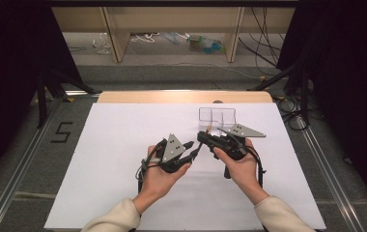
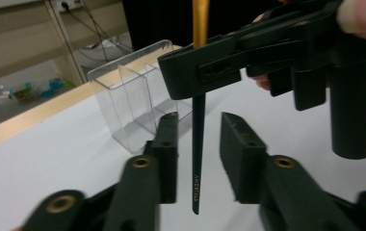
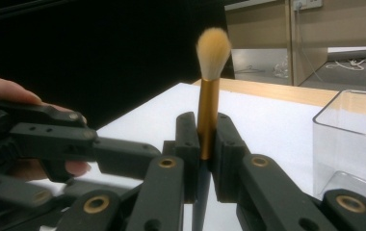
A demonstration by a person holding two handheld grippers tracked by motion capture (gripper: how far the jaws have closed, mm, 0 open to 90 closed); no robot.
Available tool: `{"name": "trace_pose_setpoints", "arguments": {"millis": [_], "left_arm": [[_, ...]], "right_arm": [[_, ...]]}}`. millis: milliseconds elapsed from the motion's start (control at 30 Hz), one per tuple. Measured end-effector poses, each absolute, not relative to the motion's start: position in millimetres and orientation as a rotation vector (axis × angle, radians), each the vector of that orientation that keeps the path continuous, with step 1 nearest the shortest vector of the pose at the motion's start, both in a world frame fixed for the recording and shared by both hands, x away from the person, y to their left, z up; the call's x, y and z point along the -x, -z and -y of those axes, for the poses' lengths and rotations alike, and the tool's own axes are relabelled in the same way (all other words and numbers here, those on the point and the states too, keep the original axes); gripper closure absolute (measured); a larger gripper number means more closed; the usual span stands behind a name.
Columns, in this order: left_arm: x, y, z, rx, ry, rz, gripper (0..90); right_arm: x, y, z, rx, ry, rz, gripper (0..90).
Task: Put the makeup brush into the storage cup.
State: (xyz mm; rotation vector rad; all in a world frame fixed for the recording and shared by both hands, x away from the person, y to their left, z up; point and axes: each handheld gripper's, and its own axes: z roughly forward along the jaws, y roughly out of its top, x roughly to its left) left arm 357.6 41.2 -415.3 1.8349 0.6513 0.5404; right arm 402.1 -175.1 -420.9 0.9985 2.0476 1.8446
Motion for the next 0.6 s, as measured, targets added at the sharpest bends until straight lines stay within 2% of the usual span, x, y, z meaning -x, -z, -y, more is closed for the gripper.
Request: {"name": "trace_pose_setpoints", "arguments": {"millis": [133, 233, 600], "left_arm": [[-352, 416, -48, -1.813, -0.559, -0.615, 51.4], [-348, 417, -54, -1.787, -0.591, -0.618, 38.7], [-336, 423, -76, -1.750, -0.588, -0.564, 27.7]], "right_arm": [[-401, 418, 178, -0.996, -1.824, -2.071, 83.9], [-402, 417, 180, -0.983, -1.800, -2.082, 83.9], [-401, 416, 180, -0.945, -1.765, -2.078, 83.9]]}}
